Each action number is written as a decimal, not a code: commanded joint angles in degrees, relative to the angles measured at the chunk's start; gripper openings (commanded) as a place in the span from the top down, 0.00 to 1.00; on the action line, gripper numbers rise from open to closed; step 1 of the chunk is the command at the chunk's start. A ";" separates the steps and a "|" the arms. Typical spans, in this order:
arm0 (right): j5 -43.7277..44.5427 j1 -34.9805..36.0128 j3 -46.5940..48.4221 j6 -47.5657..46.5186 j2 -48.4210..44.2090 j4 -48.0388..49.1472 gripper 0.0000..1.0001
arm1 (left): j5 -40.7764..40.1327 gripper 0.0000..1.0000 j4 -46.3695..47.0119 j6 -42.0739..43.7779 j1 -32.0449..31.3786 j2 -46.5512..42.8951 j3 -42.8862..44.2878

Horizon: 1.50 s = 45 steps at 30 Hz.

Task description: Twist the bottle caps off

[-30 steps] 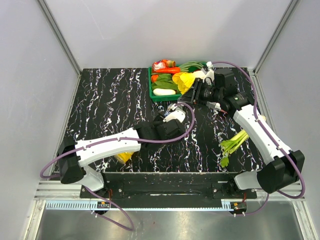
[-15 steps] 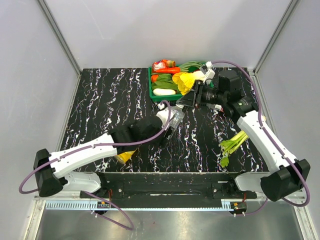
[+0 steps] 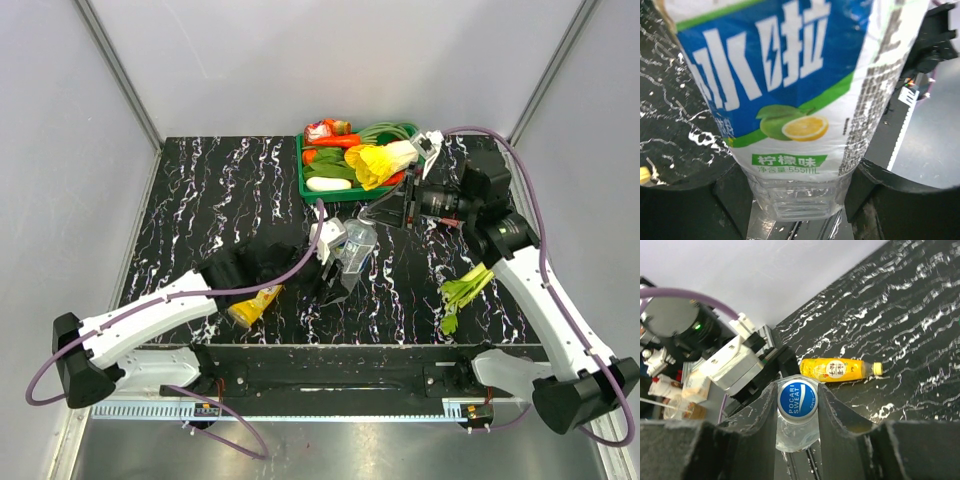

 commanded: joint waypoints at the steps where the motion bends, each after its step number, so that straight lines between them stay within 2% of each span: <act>1: -9.13 0.45 0.80 -4.36 -4.87 8.33 1.00 | 8.59 0.72 2.84 1.43 0.46 -1.77 -1.50; 12: -13.18 0.45 2.29 -4.98 -6.37 10.26 1.00 | 12.11 0.72 4.07 1.69 1.25 -3.09 -2.20; 14: -11.86 0.45 2.12 -4.63 -6.37 10.09 0.95 | 11.93 0.72 4.07 1.60 1.25 -3.18 -2.29; 16: -9.41 0.45 2.21 -4.36 -6.54 9.39 0.83 | 11.50 0.72 3.90 1.52 1.34 -3.27 -2.46; 18: -6.60 0.45 2.21 -4.27 -6.98 8.60 0.55 | 11.06 0.72 3.72 1.60 1.34 -3.18 -2.64; 20: -3.17 0.45 2.12 -4.19 -7.95 8.16 0.18 | 11.05 0.72 3.63 1.52 1.34 -3.27 -2.64; 21: -0.46 0.45 2.29 -4.27 -8.30 7.63 0.07 | 10.97 0.72 3.63 1.52 1.34 -3.10 -2.73; 22: 1.92 0.45 2.38 -4.10 -8.91 7.10 0.00 | 10.79 0.72 3.46 1.52 1.34 -3.09 -2.64; 33: 18.01 0.45 3.87 0.47 -9.01 2.19 0.00 | 5.35 0.72 -2.95 1.52 1.16 1.21 2.72; 41: 24.53 0.45 6.16 4.07 -4.97 -3.62 0.00 | -10.63 0.75 -7.08 0.38 -1.03 2.53 5.88; 45: 26.72 0.45 6.51 7.41 -3.21 -5.11 0.00 | -22.84 0.76 -10.07 -0.07 -3.49 4.28 8.51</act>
